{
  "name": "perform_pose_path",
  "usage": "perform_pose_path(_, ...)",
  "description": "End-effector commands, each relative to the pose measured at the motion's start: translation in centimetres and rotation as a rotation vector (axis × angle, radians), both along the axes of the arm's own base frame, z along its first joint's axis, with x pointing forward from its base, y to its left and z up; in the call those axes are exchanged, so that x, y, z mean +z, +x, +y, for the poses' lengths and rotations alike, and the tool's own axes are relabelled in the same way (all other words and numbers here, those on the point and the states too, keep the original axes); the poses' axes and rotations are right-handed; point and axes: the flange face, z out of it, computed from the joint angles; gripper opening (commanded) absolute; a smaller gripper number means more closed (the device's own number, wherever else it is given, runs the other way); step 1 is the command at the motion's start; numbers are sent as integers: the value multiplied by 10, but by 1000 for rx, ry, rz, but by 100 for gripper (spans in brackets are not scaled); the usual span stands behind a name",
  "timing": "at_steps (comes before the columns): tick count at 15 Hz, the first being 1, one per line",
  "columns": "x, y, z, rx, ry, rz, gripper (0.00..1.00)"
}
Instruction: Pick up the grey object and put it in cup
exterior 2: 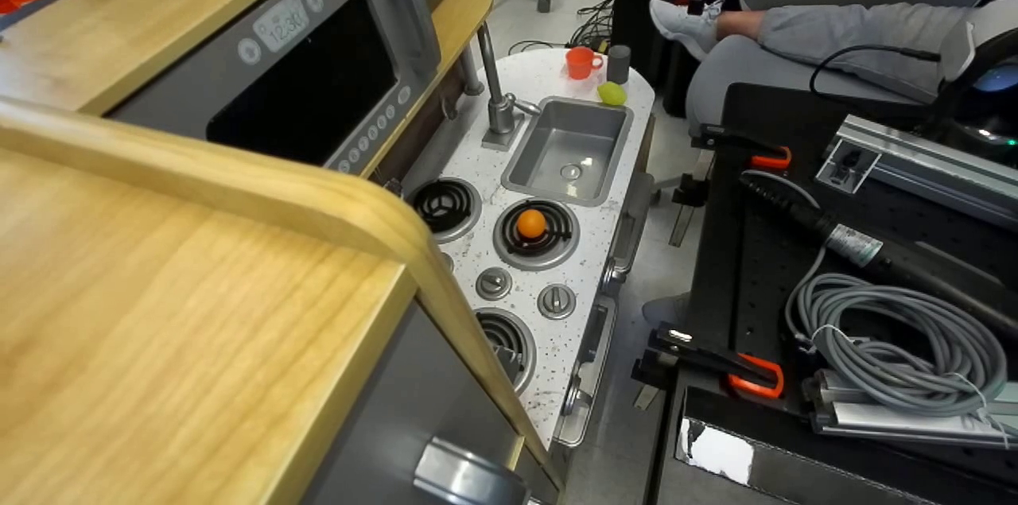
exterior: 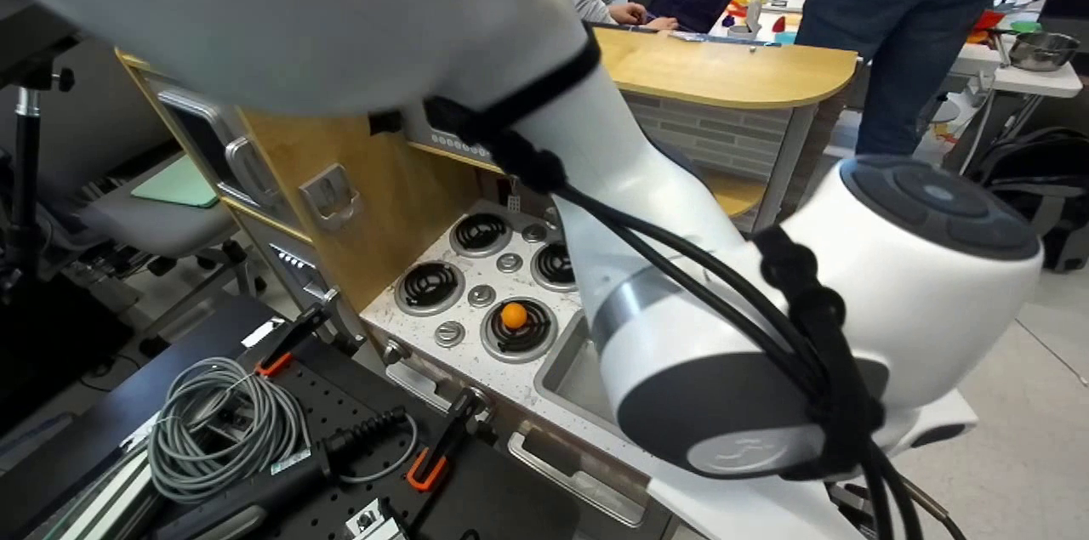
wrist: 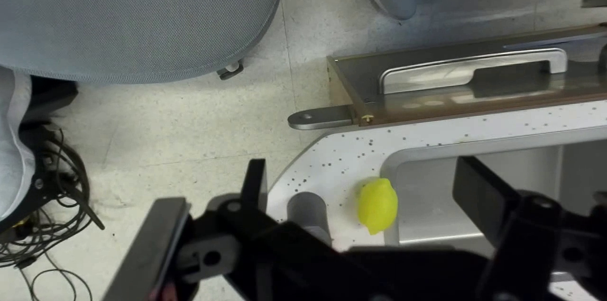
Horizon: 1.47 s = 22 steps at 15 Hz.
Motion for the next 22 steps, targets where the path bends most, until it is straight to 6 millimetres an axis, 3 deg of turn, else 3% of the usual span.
perform_pose_path(1,-58,36,-39,-16,-32,-21,100)
perform_pose_path(4,-97,54,-57,-41,-34,-9,100)
perform_pose_path(8,-126,80,-66,-60,-36,-37,100)
perform_pose_path(14,-130,114,-64,-57,-29,-80,100)
perform_pose_path(22,-141,129,-64,-51,9,-66,100)
